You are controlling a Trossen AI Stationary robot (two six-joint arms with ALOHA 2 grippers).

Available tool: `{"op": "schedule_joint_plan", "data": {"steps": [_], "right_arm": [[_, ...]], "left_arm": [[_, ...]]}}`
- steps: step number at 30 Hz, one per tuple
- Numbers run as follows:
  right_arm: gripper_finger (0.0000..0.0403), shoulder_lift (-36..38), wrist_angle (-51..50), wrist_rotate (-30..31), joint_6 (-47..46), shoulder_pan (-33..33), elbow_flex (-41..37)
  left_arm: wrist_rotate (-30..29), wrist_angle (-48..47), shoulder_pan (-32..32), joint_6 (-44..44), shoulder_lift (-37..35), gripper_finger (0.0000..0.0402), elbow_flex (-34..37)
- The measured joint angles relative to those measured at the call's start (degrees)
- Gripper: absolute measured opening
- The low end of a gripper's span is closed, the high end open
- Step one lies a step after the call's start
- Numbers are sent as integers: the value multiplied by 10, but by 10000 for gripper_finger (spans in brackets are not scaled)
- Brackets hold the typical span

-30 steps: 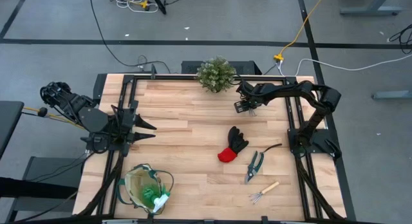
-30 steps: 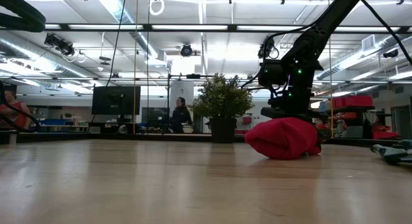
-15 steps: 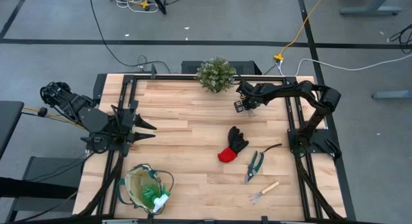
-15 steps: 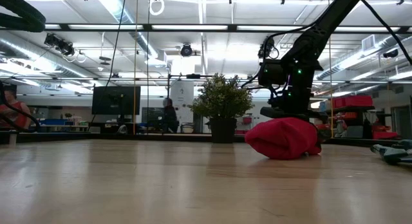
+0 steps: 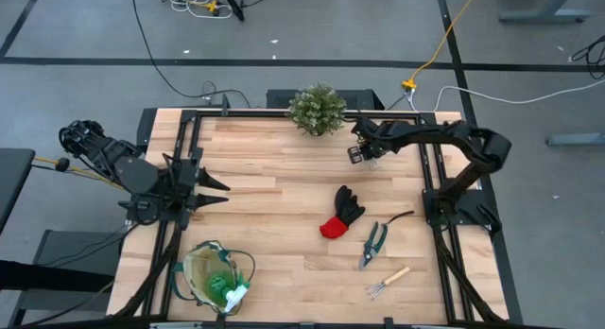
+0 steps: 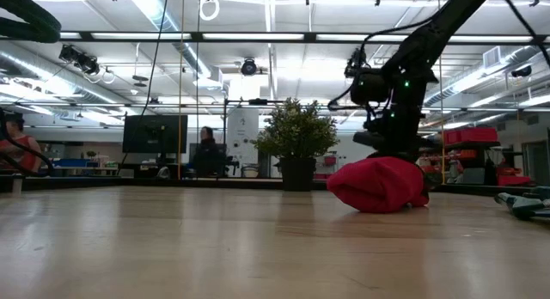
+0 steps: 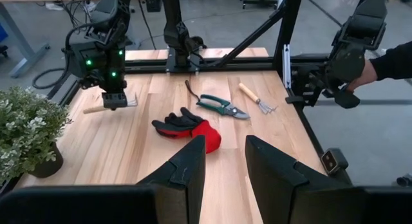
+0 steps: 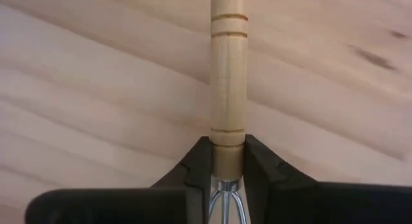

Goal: Pick & Place Garden tools in Gardening bag
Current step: Put the brown hand rake into the gardening bag

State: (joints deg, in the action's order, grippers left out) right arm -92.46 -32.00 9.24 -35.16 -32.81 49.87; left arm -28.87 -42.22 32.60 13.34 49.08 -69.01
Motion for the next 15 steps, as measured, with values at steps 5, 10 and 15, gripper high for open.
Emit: {"op": "schedule_joint_plan", "data": {"steps": [5,10,15], "right_arm": [[53,50,-31,23,12,13,0],[52,108,-34,39,22,30,1],[52,165,-27,49,31,63,1]], "left_arm": [[0,18,0,0,0,117,0],[0,18,0,-4,0,117,0],[0,20,0,-5,0,117,0]]}}
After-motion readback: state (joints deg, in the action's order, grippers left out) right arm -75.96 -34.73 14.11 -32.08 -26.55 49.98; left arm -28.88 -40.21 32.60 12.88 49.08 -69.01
